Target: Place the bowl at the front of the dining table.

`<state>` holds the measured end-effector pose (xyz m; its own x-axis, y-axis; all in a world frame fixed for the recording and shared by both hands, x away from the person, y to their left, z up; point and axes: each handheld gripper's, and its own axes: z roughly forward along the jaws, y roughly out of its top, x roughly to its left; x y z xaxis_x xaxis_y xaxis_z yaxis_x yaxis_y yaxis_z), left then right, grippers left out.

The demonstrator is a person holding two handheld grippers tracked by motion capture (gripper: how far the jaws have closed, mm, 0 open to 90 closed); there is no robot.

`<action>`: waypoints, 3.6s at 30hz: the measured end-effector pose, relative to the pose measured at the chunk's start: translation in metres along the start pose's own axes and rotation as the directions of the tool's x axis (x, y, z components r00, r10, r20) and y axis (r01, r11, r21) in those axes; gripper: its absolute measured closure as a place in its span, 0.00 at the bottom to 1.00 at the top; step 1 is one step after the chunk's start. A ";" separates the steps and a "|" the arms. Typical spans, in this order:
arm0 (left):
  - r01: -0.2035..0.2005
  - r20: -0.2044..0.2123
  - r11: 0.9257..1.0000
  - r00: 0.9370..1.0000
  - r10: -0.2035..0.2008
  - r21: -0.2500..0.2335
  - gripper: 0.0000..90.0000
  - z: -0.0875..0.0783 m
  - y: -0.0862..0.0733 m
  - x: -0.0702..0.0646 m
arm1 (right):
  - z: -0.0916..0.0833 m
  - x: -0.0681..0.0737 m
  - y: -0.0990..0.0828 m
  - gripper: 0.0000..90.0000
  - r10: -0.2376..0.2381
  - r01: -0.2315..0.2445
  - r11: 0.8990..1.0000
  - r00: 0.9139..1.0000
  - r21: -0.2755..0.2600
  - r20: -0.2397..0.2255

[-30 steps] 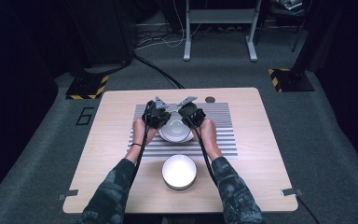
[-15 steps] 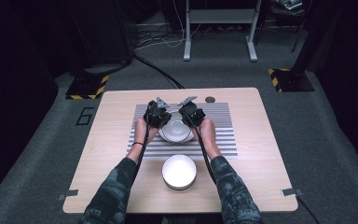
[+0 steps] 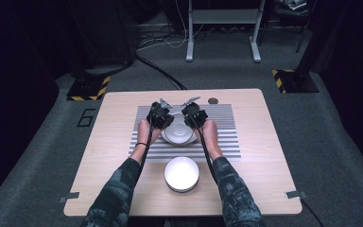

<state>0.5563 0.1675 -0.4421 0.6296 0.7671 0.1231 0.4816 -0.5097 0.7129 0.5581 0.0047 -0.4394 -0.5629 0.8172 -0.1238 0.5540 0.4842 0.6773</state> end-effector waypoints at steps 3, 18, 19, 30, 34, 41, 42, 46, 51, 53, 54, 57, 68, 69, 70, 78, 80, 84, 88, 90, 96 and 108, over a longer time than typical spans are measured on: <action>0.004 0.003 1.000 1.000 -0.004 0.004 0.91 0.002 -0.001 0.000 | 0.003 -0.002 -0.001 0.90 -0.003 0.003 1.000 1.000 0.007 -0.005; 0.049 -0.008 0.999 0.999 -0.049 -0.002 0.88 0.010 -0.001 0.004 | 0.008 -0.002 -0.001 0.91 0.042 -0.043 0.999 0.999 0.022 0.008; 0.053 -0.010 0.999 0.999 -0.053 0.001 0.88 0.010 -0.001 0.004 | 0.008 -0.001 -0.001 0.92 0.042 -0.042 0.999 0.999 0.024 0.007; 0.098 -0.013 0.995 0.995 -0.098 0.006 0.88 0.016 -0.006 0.010 | 0.014 -0.002 -0.002 0.92 0.078 -0.078 0.996 0.997 0.031 0.011; 0.105 -0.018 0.994 0.994 -0.105 0.010 0.88 0.016 -0.006 0.010 | 0.016 -0.003 -0.001 0.92 0.083 -0.084 0.996 0.996 0.031 0.013; 0.111 -0.029 0.994 0.993 -0.110 0.018 0.88 0.018 -0.007 0.010 | 0.018 -0.004 -0.001 0.92 0.092 -0.093 0.995 0.996 0.037 0.016; 0.111 -0.030 0.994 0.993 -0.110 0.018 0.88 0.018 -0.007 0.010 | 0.018 -0.004 -0.001 0.92 0.088 -0.089 0.995 0.996 0.034 0.015; 0.125 -0.027 0.992 0.992 -0.124 0.020 0.89 0.019 -0.008 0.011 | 0.019 -0.006 -0.001 0.92 0.097 -0.097 0.995 0.995 0.035 0.017; 0.122 -0.036 0.992 0.992 -0.122 0.026 0.89 0.020 -0.008 0.010 | 0.020 -0.006 -0.002 0.92 0.108 -0.108 0.993 0.994 0.038 0.019; 0.123 -0.037 0.992 0.992 -0.122 0.028 0.89 0.021 -0.008 0.010 | 0.020 -0.006 -0.002 0.92 0.111 -0.111 0.993 0.994 0.038 0.019; 0.125 -0.038 0.992 0.992 -0.124 0.028 0.89 0.021 -0.008 0.010 | 0.020 -0.006 -0.002 0.92 0.112 -0.112 0.993 0.994 0.038 0.020; 0.126 -0.040 0.991 0.991 -0.125 0.031 0.90 0.021 -0.008 0.010 | 0.021 -0.006 -0.002 0.92 0.108 -0.109 0.993 0.994 0.040 0.024; 0.142 -0.045 0.989 0.989 -0.140 0.031 0.90 0.022 -0.010 0.010 | 0.023 -0.007 -0.002 0.92 0.129 -0.130 0.990 0.991 0.046 0.021; 0.144 -0.046 0.989 0.989 -0.142 0.031 0.90 0.022 -0.010 0.010 | 0.023 -0.007 -0.002 0.92 0.131 -0.132 0.990 0.991 0.047 0.021; 0.144 -0.045 0.989 0.989 -0.142 0.034 0.90 0.022 -0.010 0.010 | 0.023 -0.008 -0.002 0.92 0.131 -0.132 0.990 0.991 0.049 0.020; 0.156 -0.039 0.987 0.987 -0.155 0.045 0.91 0.023 -0.010 0.012 | 0.026 -0.010 0.000 0.91 0.140 -0.141 0.988 0.990 0.059 0.010; 0.160 -0.038 0.986 0.987 -0.158 0.043 0.91 0.023 -0.010 0.012 | 0.027 -0.010 0.001 0.91 0.144 -0.144 0.988 0.990 0.061 0.008; 0.159 -0.040 0.986 0.987 -0.158 0.047 0.91 0.024 -0.010 0.012 | 0.028 -0.011 0.001 0.91 0.151 -0.151 0.986 0.988 0.068 0.004; 0.164 -0.040 0.985 0.986 -0.162 0.050 0.91 0.024 -0.010 0.013 | 0.029 -0.013 0.001 0.91 0.162 -0.161 0.984 0.987 0.070 -0.004; 0.170 -0.040 0.984 0.985 -0.168 0.046 0.91 0.025 -0.010 0.013 | 0.029 -0.014 0.001 0.91 0.164 -0.164 0.984 0.986 0.071 -0.006; 0.177 -0.040 0.982 0.984 -0.175 0.062 0.91 0.027 -0.008 0.014 | 0.031 -0.016 0.001 0.91 0.173 -0.171 0.982 0.985 0.077 -0.015; 0.207 -0.021 0.974 0.978 -0.206 0.092 0.91 0.035 -0.006 0.015 | 0.038 -0.022 -0.002 0.89 0.207 -0.202 0.974 0.978 0.103 -0.035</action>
<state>0.5837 0.1682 -0.4683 0.5037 0.8638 -0.0118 0.6558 -0.3735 0.6561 0.5929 -0.0027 -0.4655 -0.4570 0.8883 0.0443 0.7168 0.3383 0.6097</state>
